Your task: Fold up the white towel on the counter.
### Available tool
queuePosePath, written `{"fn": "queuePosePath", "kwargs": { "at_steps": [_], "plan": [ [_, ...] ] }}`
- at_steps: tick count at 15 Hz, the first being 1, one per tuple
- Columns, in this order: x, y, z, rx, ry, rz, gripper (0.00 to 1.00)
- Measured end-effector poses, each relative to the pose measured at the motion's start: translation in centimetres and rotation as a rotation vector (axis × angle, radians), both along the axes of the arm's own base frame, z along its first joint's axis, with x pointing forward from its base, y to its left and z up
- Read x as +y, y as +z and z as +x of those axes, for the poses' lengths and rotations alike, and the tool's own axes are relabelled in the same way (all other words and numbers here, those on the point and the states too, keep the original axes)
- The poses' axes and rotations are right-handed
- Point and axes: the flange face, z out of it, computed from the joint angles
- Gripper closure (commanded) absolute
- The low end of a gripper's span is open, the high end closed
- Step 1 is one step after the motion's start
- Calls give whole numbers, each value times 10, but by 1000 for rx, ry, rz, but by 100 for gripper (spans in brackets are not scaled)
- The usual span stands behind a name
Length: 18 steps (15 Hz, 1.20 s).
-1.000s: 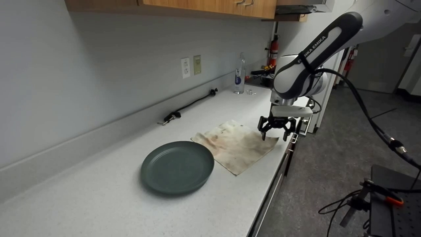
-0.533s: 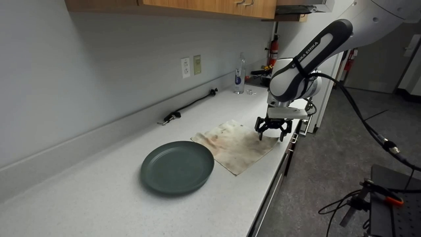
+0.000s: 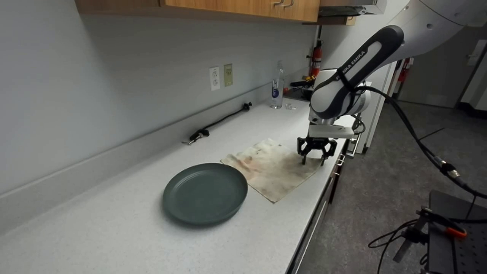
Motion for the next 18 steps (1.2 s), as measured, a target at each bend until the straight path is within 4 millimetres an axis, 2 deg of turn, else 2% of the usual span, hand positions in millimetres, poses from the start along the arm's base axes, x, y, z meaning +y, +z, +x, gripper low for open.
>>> {"fn": "queuePosePath", "kwargs": {
  "at_steps": [5, 14, 18],
  "plan": [
    [-6, 6, 3, -12, -12, -7, 98],
    [-6, 8, 2, 2, -2, -28, 99],
    [-4, 17, -17, 135, 98, -88, 99]
  ]
}}
